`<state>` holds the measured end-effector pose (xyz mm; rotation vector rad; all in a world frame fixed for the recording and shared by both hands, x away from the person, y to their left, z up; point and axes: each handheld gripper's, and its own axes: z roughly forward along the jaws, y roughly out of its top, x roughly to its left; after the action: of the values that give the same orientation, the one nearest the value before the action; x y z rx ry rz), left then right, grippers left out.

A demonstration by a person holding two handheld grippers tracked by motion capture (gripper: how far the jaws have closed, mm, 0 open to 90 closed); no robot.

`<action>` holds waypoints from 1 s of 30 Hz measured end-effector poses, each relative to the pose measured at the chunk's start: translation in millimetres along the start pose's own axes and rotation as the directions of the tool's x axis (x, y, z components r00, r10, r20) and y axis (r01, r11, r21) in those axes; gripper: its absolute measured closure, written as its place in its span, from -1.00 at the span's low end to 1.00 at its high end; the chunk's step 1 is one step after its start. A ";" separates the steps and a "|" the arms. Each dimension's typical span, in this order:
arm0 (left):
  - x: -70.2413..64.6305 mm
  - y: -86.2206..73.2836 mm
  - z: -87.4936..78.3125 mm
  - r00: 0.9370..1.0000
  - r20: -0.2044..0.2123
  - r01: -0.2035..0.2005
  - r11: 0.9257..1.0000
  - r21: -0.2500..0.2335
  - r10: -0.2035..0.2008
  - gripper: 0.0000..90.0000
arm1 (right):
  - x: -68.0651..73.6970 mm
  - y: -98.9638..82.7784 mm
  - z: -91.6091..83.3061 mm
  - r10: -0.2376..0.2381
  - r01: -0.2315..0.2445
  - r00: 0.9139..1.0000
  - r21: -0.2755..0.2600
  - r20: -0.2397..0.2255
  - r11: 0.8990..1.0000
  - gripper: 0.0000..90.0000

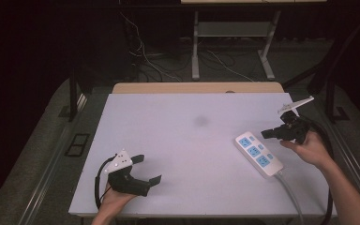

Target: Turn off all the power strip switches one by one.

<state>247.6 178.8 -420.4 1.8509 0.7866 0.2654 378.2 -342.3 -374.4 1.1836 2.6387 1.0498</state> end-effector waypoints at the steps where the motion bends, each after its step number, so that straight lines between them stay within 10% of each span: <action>1: 0.1 0.0 -0.1 1.000 0.000 -0.002 1.000 0.003 0.002 -1.00 | 0.2 1.5 -0.5 -0.004 0.004 1.000 -0.002 -0.001 1.000 1.00; 30: 1.2 -0.3 -0.3 1.000 0.002 0.004 1.000 -0.002 -0.004 -1.00 | -6.5 18.0 42.0 -0.019 0.019 1.000 0.068 -0.011 0.998 1.00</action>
<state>248.2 179.9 -420.7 1.8475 0.7878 0.2618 407.6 -314.7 -396.9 1.1661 2.7085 0.9731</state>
